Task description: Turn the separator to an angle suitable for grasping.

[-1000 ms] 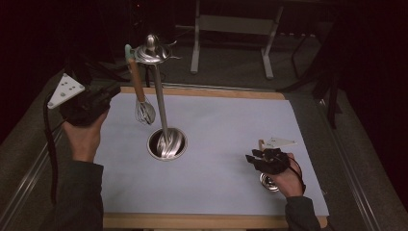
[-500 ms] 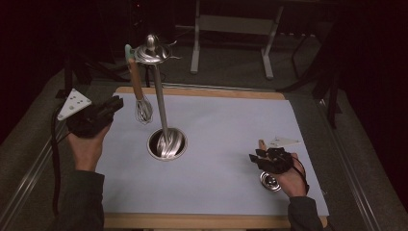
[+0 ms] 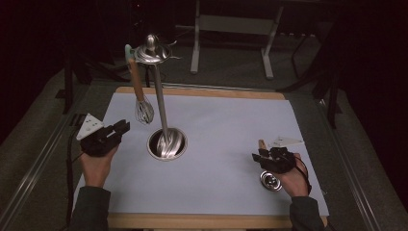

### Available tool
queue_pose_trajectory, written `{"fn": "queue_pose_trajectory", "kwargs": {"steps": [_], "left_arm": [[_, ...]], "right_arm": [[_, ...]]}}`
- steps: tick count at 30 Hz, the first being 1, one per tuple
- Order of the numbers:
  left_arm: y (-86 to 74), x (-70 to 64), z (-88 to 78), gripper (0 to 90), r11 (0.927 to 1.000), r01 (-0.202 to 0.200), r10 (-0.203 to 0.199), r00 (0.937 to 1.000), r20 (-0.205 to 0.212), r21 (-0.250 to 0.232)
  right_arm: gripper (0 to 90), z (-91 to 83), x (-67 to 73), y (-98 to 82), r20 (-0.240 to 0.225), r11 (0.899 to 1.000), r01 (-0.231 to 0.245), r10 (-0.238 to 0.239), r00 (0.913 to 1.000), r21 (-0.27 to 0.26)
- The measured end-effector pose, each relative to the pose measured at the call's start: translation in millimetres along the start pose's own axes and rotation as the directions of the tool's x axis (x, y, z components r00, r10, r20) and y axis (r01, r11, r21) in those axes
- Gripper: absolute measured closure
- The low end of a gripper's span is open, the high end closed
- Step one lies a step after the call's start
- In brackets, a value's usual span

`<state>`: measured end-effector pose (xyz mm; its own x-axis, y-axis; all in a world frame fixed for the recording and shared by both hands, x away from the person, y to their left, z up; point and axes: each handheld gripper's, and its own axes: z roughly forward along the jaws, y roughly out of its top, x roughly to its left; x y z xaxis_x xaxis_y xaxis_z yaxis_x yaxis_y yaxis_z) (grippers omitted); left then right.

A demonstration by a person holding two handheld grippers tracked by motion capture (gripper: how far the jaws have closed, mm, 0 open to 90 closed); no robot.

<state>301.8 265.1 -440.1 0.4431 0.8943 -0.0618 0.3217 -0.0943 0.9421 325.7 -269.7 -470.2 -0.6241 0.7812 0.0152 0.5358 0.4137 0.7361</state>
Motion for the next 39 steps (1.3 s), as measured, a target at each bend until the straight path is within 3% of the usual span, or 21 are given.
{"fn": "queue_pose_trajectory", "kwargs": {"steps": [12, 15, 19, 22, 28, 35, 39], "left_arm": [[-54.2, -16.1, 17.9, 75.6, 0.9959, 0.037, -0.039, 0.9988, 0.028, 0.083], [-66.6, -18.8, 21.4, 75.6, 0.9945, 0.063, -0.065, 0.9976, 0.022, 0.083], [-84.2, -23.2, 27.9, 75.3, 0.991, 0.078, -0.08, 0.9967, 0.016, 0.109], [-94.3, -24.5, 31.3, 74.9, 0.9888, 0.086, -0.088, 0.996, 0.012, 0.122], [-95.6, -27.1, 31.6, 72.6, 0.9911, 0.069, -0.069, 0.9976, 0.0, 0.114], [-96.6, -29.2, 30.0, 70.1, 0.9938, 0.056, -0.055, 0.9985, -0.007, 0.097], [-96.8, -29.1, 29.6, 69.1, 0.994, 0.056, -0.055, 0.9985, -0.005, 0.094]], "right_arm": [[66.3, -4.0, -6.7, -2.2, 0.036, 1.0, -0.021, 0.021, 0.9991, -0.003], [71.8, -3.4, -9.8, -4.0, 0.06, 0.999, -0.035, 0.035, 0.9976, 0.005], [87.7, -3.6, -13.5, -6.8, 0.124, 0.999, -0.054, 0.053, 0.9909, 0.003], [89.7, -4.0, -17.5, -9.0, 0.161, 0.998, -0.065, 0.062, 0.9851, 0.009], [89.7, 3.0, -27.0, -16.3, 0.227, 0.994, -0.101, 0.088, 0.97, 0.047], [89.6, 20.1, -38.5, -29.9, 0.232, 0.983, -0.15, 0.121, 0.9651, 0.109], [89.6, 27.5, -40.8, -33.9, 0.235, 0.979, -0.149, 0.113, 0.9654, 0.141]]}}
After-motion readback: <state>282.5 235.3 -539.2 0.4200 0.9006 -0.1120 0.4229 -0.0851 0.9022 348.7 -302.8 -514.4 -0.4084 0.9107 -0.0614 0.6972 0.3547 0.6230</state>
